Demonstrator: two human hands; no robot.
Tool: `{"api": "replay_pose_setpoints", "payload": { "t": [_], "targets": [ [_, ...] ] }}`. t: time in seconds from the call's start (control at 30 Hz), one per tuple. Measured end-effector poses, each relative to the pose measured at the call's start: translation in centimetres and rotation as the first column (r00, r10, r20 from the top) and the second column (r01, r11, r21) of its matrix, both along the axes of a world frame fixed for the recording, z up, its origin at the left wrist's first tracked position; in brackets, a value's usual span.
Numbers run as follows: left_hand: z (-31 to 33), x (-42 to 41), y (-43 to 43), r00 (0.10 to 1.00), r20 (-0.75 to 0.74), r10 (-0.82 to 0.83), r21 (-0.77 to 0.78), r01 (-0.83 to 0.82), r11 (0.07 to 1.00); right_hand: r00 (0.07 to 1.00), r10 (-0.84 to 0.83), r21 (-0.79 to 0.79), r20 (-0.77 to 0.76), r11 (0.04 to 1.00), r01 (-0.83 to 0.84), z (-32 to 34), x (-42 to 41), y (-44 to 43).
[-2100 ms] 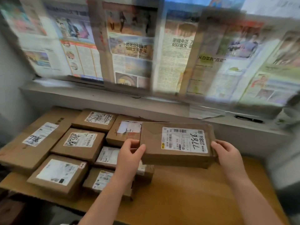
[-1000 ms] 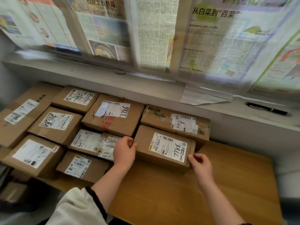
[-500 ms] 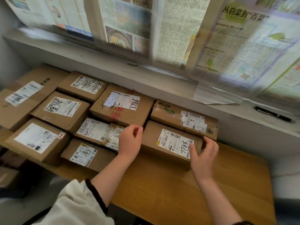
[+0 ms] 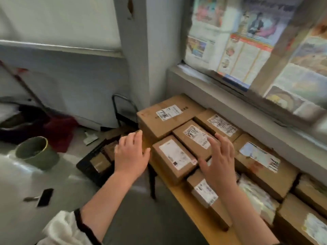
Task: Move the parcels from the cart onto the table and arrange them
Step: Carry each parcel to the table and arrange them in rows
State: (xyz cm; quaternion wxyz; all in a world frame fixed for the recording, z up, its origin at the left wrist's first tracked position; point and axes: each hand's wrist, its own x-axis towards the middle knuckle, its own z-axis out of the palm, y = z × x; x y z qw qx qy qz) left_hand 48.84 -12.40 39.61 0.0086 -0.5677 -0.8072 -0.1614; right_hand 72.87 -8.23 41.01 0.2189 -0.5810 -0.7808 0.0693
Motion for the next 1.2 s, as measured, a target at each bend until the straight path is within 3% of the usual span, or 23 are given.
{"api": "replay_pose_setpoints", "payload": {
  "t": [0.2, 0.4, 0.73, 0.9, 1.0, 1.2],
  "targets": [
    [-0.2, -17.4, -7.2, 0.937, -0.019, 0.349, -0.046, -0.349, 0.936, 0.961, 0.273, 0.000, -0.034, 0.962, -0.273, -0.4, -17.0, 0.1],
    [-1.4, -26.7, -11.2, 0.825, 0.046, 0.563, -0.057, -0.560, 0.826, 0.893, 0.450, -0.051, -0.015, 0.892, -0.450, -1.7, -28.3, 1.6],
    [-10.3, -36.4, -3.7, 0.747, 0.145, 0.649, -0.272, -0.600, 0.752, 0.816, 0.572, -0.316, -0.079, 0.762, -0.565, -11.3, -43.5, 12.2],
    [-15.5, -42.1, 3.9, 0.647, 0.265, 0.715, -0.390, -0.606, 0.693, 0.755, 0.638, -0.445, -0.153, 0.637, -0.629, -16.9, -52.3, 19.2],
    [-19.9, -44.7, 7.9, 0.591, 0.347, 0.728, -0.430, -0.590, 0.684, 0.718, 0.688, -0.502, -0.106, 0.586, -0.636, -21.0, -56.5, 22.6],
    [-32.0, -48.2, 11.9, 0.386, 0.491, 0.781, -0.549, -0.558, 0.622, 0.698, 0.716, -0.700, -0.005, 0.496, -0.514, -32.4, -61.4, 26.5]
  ]
}}
